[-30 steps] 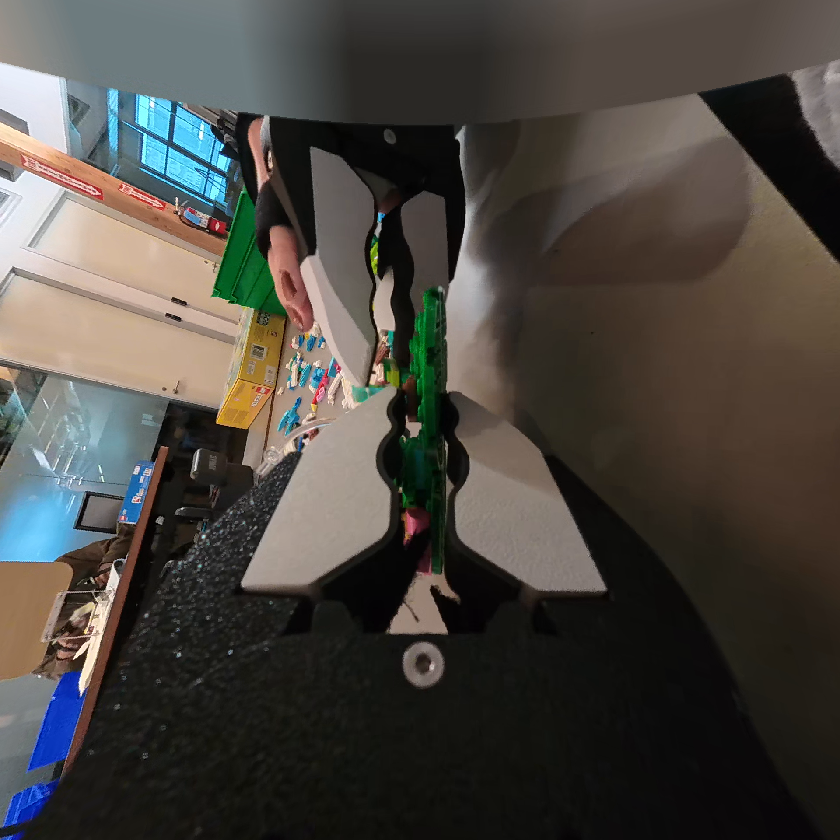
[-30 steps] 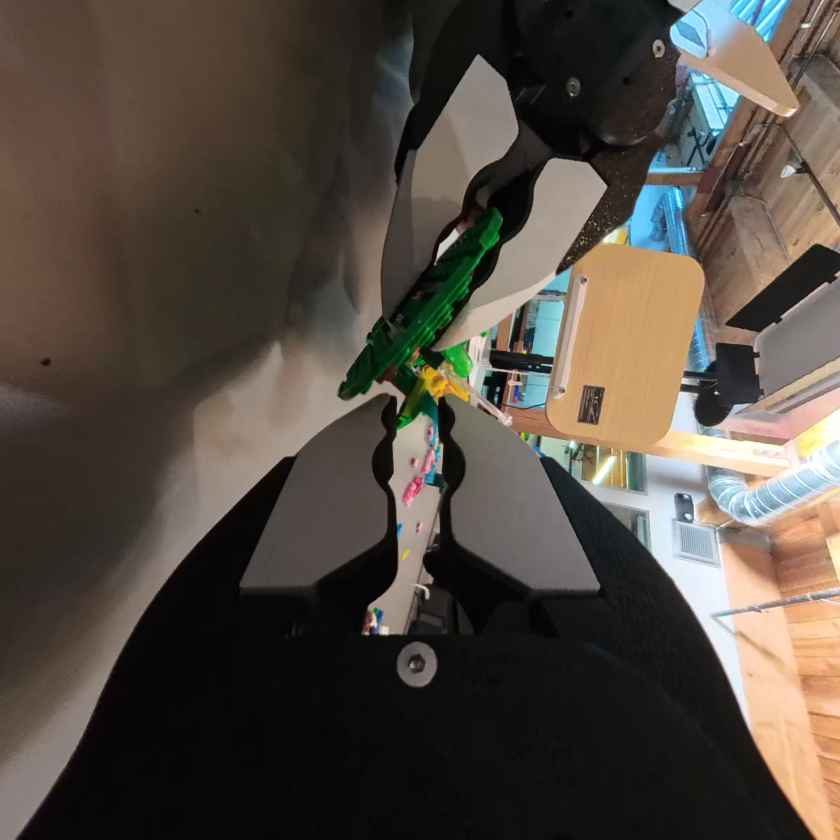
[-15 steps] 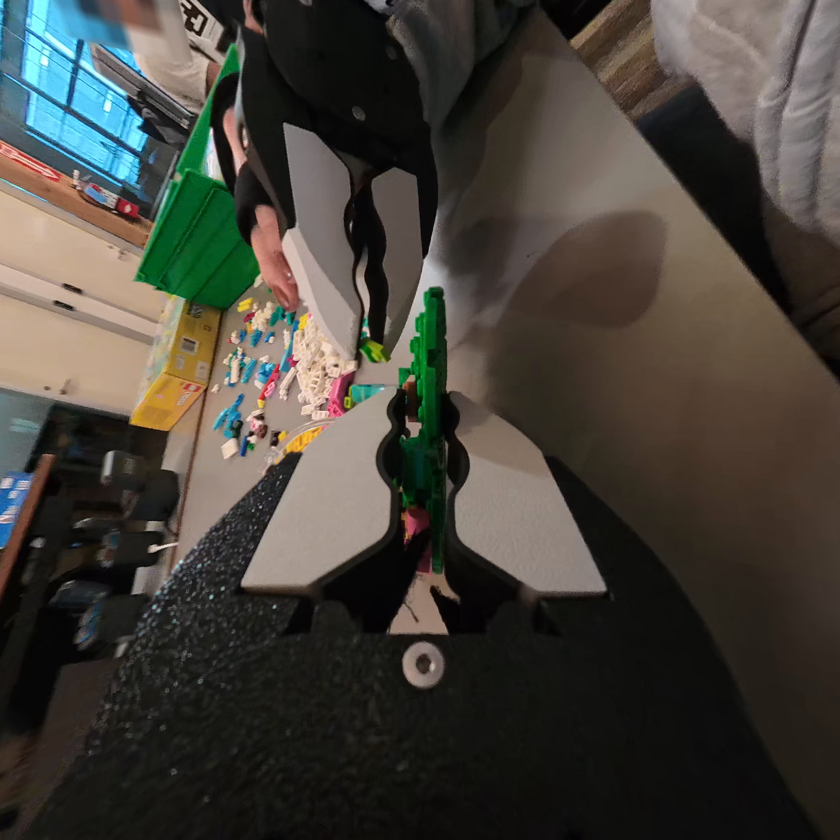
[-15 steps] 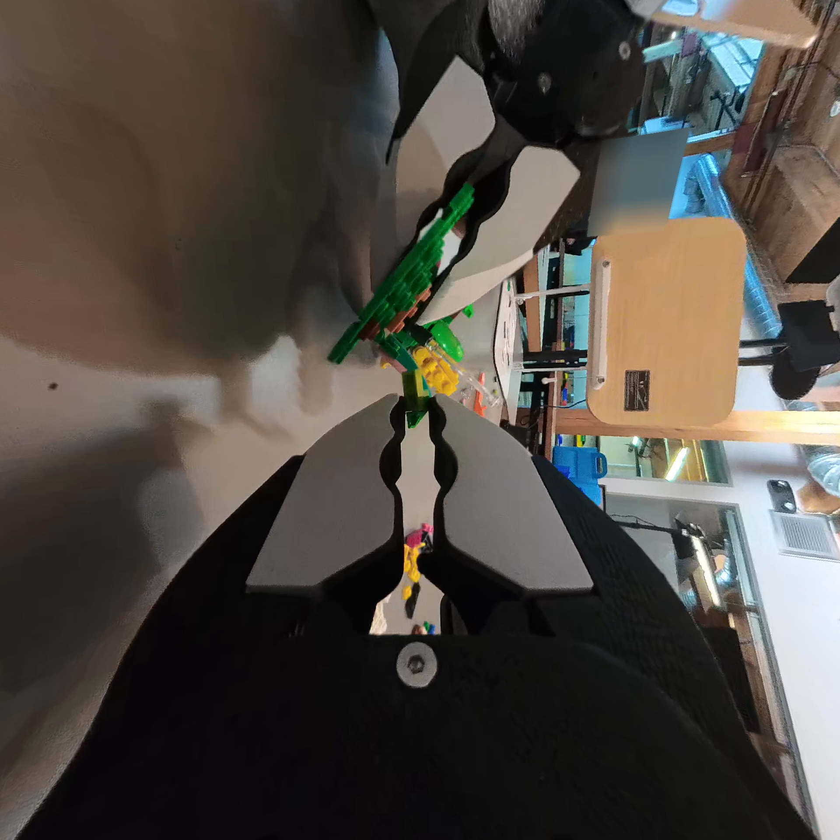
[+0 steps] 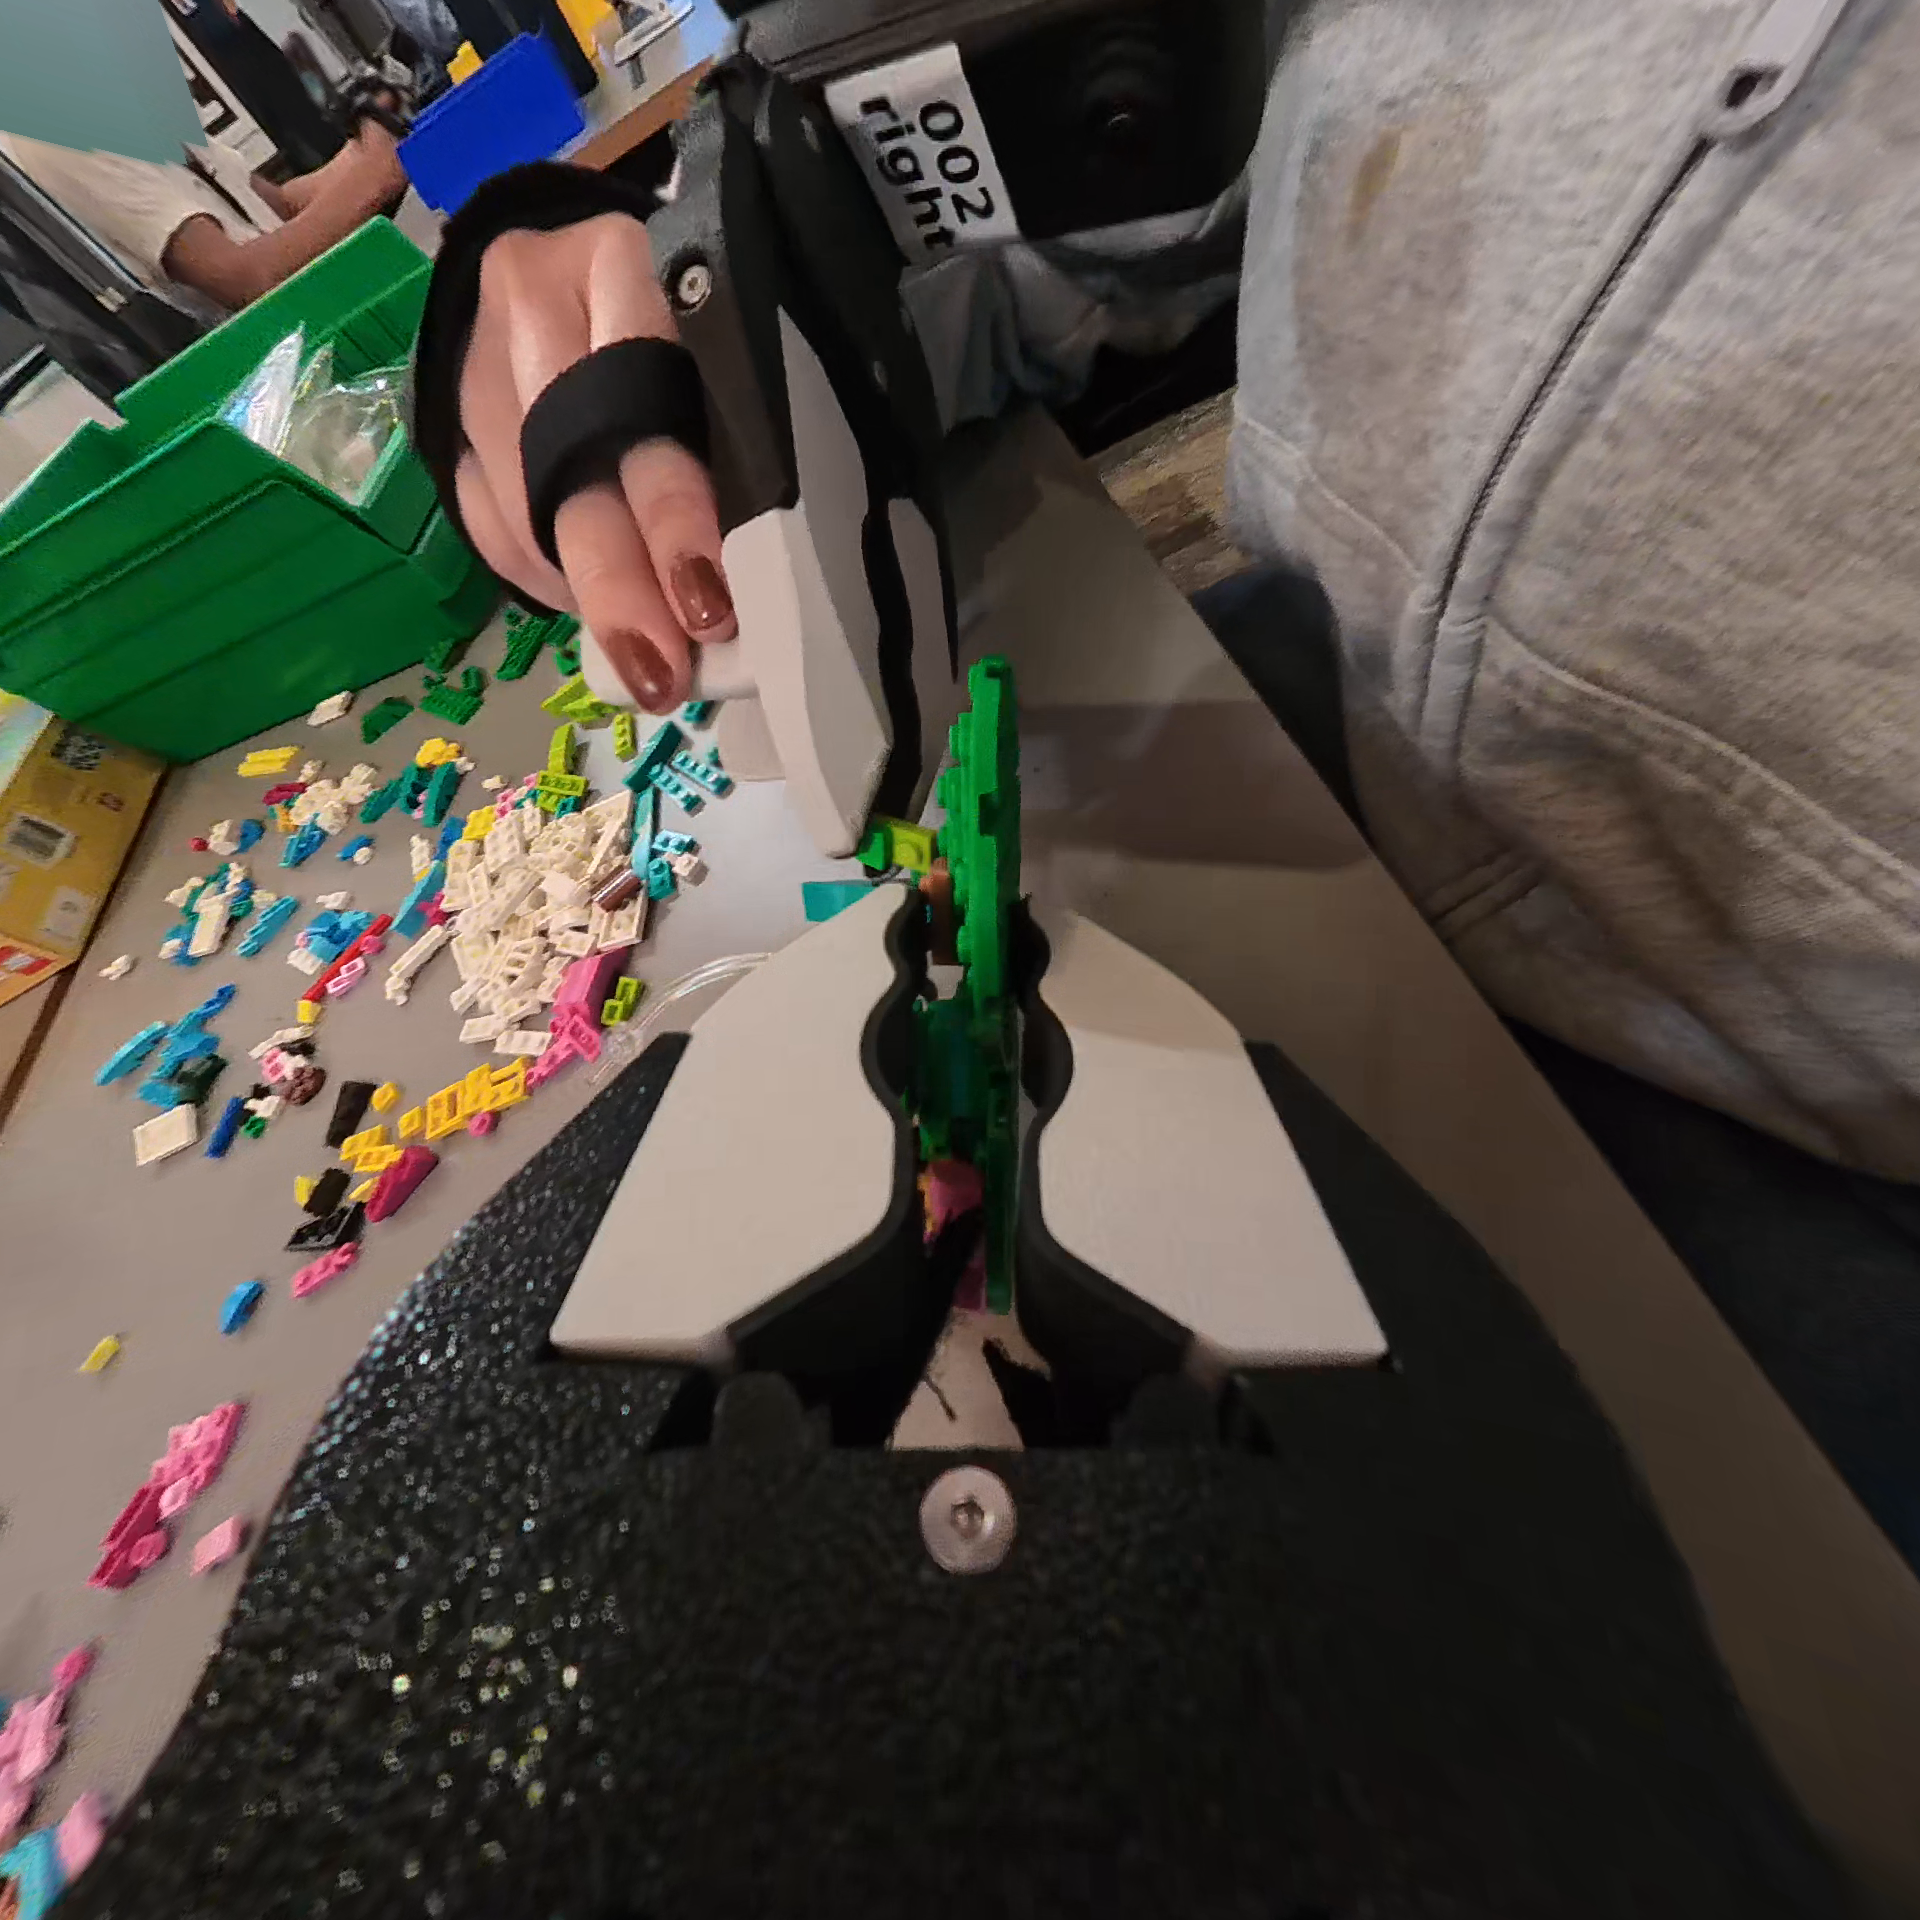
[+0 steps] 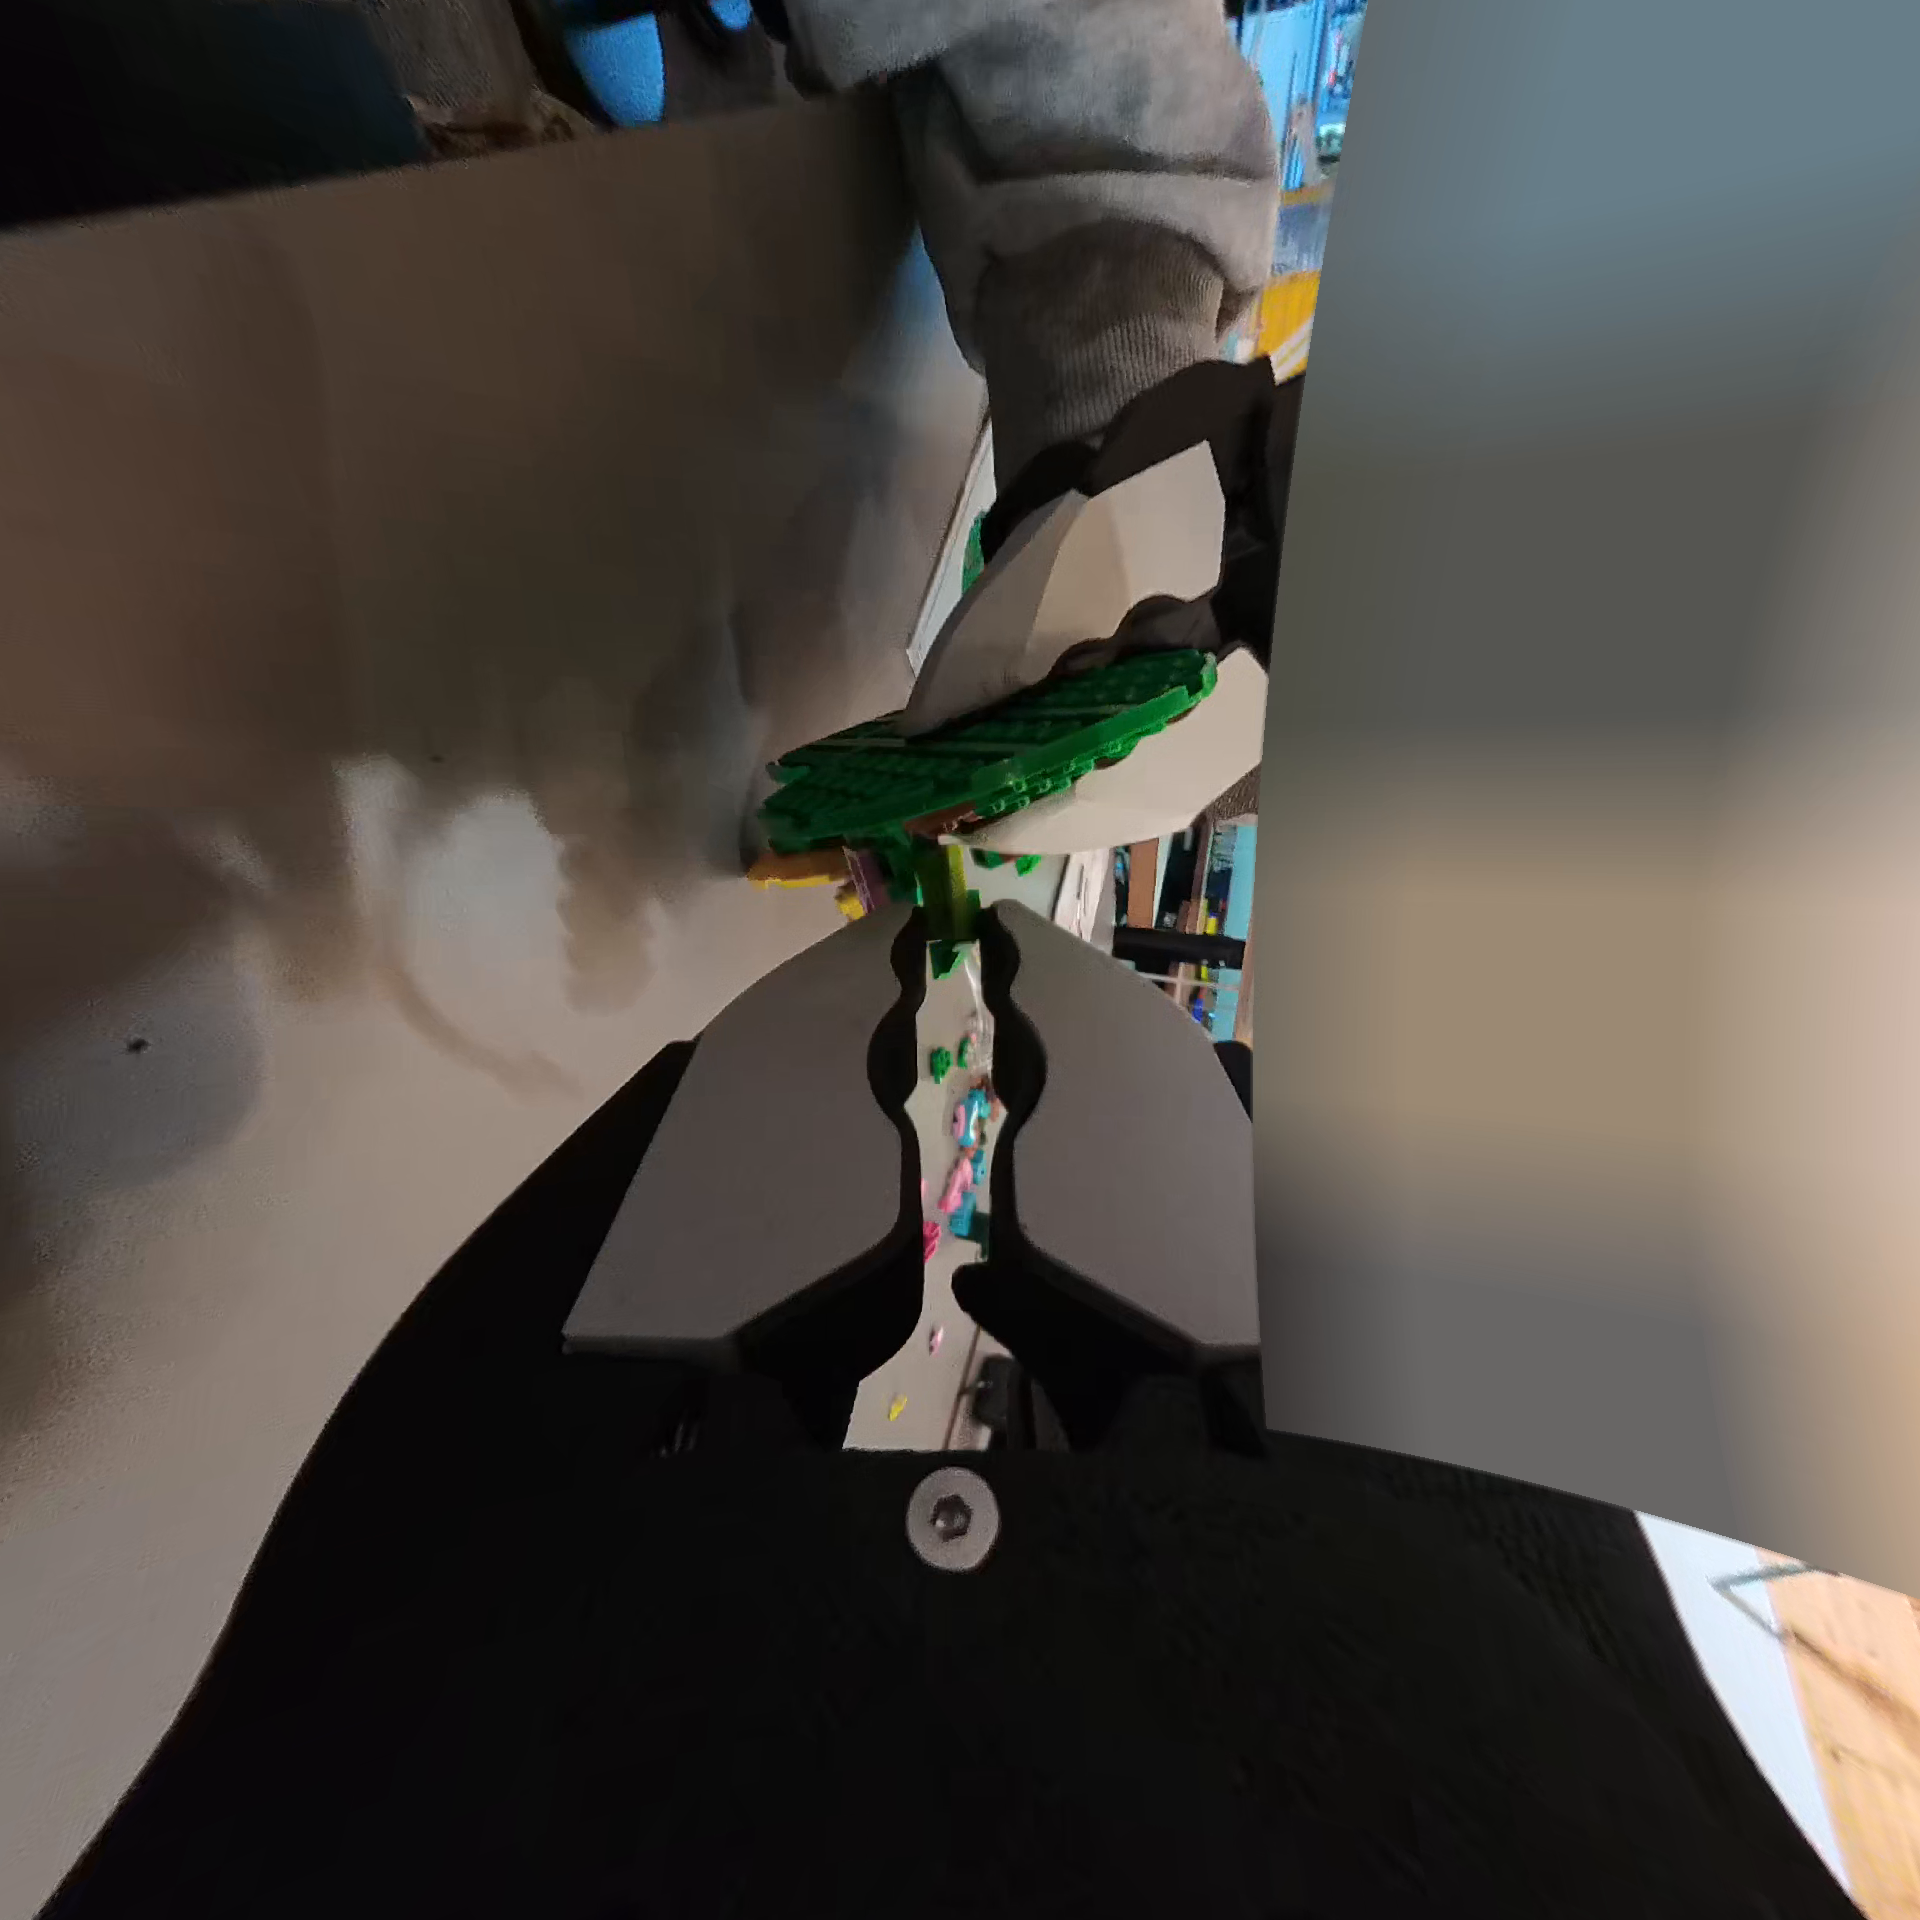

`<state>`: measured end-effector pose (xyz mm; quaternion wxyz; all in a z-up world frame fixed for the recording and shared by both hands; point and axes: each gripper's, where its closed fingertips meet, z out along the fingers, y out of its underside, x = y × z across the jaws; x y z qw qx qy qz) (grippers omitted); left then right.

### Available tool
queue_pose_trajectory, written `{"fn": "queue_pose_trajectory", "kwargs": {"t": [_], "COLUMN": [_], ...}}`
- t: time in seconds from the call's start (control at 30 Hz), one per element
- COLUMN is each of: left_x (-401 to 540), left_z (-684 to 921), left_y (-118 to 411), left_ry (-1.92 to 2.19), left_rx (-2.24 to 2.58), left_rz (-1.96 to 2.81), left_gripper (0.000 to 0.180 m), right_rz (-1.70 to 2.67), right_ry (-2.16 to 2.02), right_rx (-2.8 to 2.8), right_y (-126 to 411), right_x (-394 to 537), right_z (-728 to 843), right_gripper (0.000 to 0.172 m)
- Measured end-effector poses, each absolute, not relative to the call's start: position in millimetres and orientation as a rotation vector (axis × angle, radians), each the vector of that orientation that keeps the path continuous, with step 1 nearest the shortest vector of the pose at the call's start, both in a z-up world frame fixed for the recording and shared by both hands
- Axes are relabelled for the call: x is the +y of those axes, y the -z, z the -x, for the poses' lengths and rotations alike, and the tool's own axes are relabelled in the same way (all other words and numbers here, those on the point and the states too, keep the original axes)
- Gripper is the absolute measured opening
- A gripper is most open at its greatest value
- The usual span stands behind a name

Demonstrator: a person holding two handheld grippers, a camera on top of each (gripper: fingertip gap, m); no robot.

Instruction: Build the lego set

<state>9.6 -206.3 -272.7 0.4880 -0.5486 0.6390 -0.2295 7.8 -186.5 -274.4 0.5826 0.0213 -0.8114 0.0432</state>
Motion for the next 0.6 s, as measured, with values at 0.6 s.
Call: {"fn": "queue_pose_trajectory", "kwargs": {"t": [0.6], "left_x": [-232.6], "left_z": [-10.6], "left_y": [240.6], "left_ry": [0.948], "left_rx": [1.444], "left_rz": [1.202], "left_gripper": [0.015], "right_rz": [0.037], "right_ry": [-0.178], "right_rx": [-2.199], "right_y": [245.4], "right_x": [-200.0], "right_z": [-7.1], "right_gripper": [0.008]}}
